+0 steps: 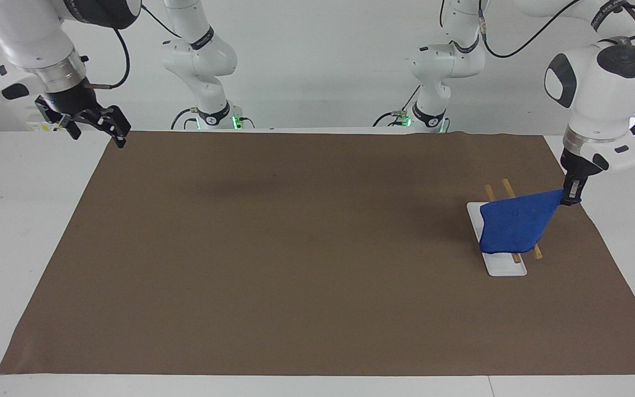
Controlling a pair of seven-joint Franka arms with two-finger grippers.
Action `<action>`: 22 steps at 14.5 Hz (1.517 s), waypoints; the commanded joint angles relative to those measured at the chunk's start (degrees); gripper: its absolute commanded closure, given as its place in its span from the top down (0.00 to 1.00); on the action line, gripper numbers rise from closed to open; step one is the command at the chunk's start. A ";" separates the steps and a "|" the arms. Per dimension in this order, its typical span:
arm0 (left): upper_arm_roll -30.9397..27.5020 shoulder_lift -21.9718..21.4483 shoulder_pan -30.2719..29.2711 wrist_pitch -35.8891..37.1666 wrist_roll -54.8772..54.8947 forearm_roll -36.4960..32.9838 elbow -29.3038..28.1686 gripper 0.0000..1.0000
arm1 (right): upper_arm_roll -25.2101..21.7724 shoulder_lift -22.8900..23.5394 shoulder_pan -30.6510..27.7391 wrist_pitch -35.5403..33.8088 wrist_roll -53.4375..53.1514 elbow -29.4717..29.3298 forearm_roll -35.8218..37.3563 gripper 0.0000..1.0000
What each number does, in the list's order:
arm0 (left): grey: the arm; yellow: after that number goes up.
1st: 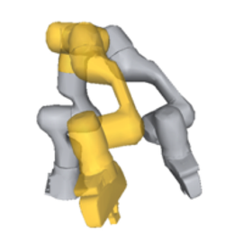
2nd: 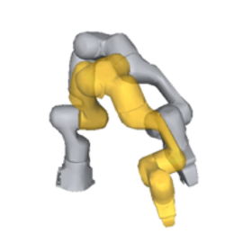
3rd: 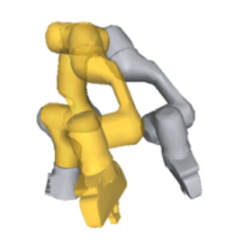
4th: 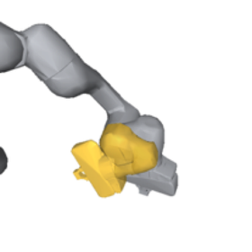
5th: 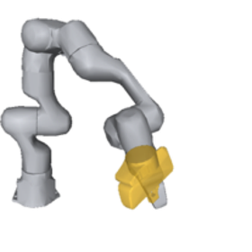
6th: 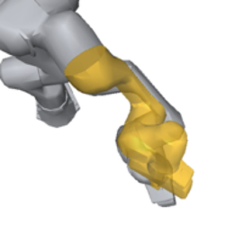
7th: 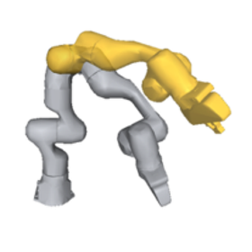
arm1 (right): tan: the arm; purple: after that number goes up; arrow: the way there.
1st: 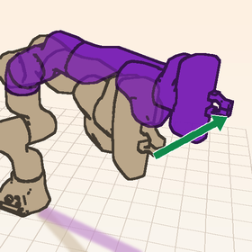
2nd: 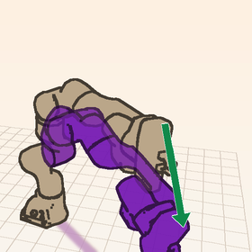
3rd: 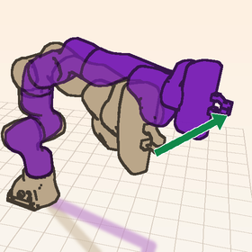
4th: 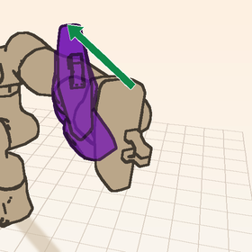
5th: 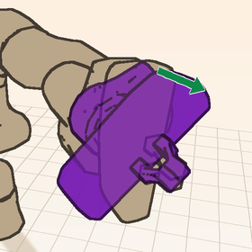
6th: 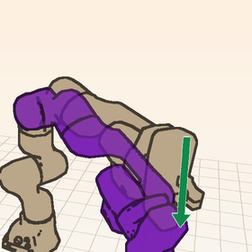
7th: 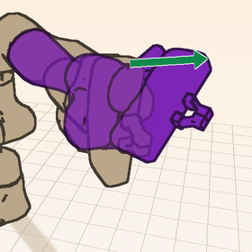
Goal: Right arm passes towel to left arm to hang
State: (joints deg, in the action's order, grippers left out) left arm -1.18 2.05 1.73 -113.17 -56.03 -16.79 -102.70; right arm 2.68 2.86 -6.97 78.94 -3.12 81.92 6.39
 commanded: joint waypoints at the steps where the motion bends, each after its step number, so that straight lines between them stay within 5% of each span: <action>1: 0.48 -2.91 -2.08 -5.80 1.63 -1.06 -6.87 0.01 | 0.58 1.27 -0.94 -2.91 5.39 -1.77 -0.85 1.00; 11: 0.31 -7.93 -7.62 -18.66 1.71 -1.06 -22.62 0.02 | -4.16 -1.37 1.96 -1.77 5.93 1.31 -1.02 1.00; 12: 0.39 -8.28 -8.49 -18.84 1.71 -1.06 -23.33 0.09 | -4.43 -1.28 1.78 -1.94 6.89 1.22 -1.81 1.00; 13: 0.39 -8.11 -9.02 -18.84 1.89 -1.06 -22.90 0.49 | -4.43 -1.19 1.70 -2.21 7.08 1.22 -1.90 1.00; 14: 0.39 -7.94 -8.94 -18.84 2.32 -0.97 -22.81 0.99 | -4.43 -1.19 1.78 -2.04 7.08 1.14 -1.90 1.00; 17: 0.66 -7.23 -7.36 -17.61 1.37 0.34 -20.27 1.00 | -4.43 -1.19 1.61 -2.38 7.17 1.22 -3.13 1.00; 22: 1.01 -7.93 -2.99 -0.51 6.09 7.38 -13.25 1.00 | -4.52 -1.28 1.70 -2.30 6.82 1.84 -3.13 1.00</action>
State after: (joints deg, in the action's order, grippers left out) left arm 0.16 -4.99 -4.45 -121.58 -52.93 -10.78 -119.59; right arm -1.55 2.57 -5.19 76.35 2.86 82.34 4.34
